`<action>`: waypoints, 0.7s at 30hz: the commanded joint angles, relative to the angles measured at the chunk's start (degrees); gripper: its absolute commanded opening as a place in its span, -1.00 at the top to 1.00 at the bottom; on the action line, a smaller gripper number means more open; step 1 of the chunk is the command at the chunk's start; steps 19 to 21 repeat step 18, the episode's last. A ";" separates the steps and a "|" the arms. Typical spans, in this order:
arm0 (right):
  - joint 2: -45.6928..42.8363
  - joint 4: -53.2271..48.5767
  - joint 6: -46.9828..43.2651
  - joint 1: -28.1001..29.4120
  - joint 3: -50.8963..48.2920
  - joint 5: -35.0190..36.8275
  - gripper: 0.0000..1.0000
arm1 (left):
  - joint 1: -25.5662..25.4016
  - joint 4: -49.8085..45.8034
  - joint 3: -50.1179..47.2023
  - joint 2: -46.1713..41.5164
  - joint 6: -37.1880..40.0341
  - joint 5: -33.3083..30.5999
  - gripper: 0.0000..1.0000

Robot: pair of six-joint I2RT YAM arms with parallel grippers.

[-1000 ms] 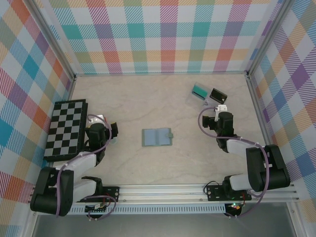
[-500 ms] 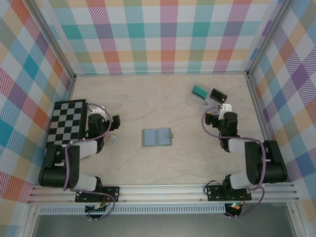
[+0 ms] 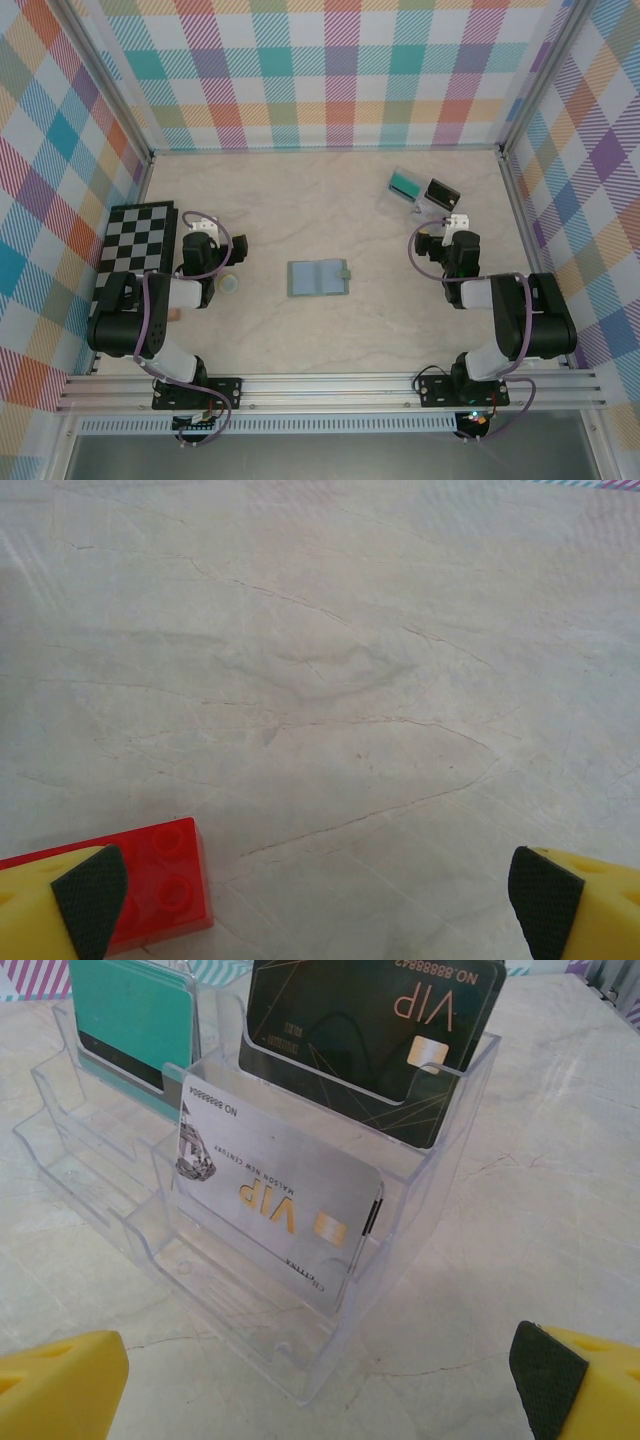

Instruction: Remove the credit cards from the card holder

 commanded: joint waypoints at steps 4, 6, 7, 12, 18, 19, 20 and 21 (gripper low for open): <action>0.26 1.16 1.14 -0.54 1.31 -1.15 -1.00 | -0.60 1.98 0.49 0.14 0.83 -0.60 -1.00; 0.25 1.16 1.15 -0.52 1.31 -1.13 -1.00 | -0.64 1.85 0.47 0.27 0.99 -0.65 -1.00; 0.25 1.16 1.12 -0.49 1.31 -1.13 -1.00 | -0.57 1.75 0.55 0.22 0.92 -0.59 -1.00; 0.23 1.16 1.10 -0.48 1.31 -1.17 -1.00 | -0.66 1.49 0.80 0.31 1.00 -0.69 -1.00; 0.23 1.52 1.07 -0.48 1.10 -1.26 -1.00 | -1.04 1.95 0.55 0.31 0.99 -1.68 -1.00; 0.23 1.52 1.07 -0.48 1.10 -1.26 -1.00 | -1.04 1.95 0.55 0.31 0.99 -1.68 -1.00; 0.23 1.52 1.07 -0.48 1.10 -1.26 -1.00 | -1.04 1.95 0.55 0.31 0.99 -1.68 -1.00; 0.23 1.52 1.07 -0.48 1.10 -1.26 -1.00 | -1.04 1.95 0.55 0.31 0.99 -1.68 -1.00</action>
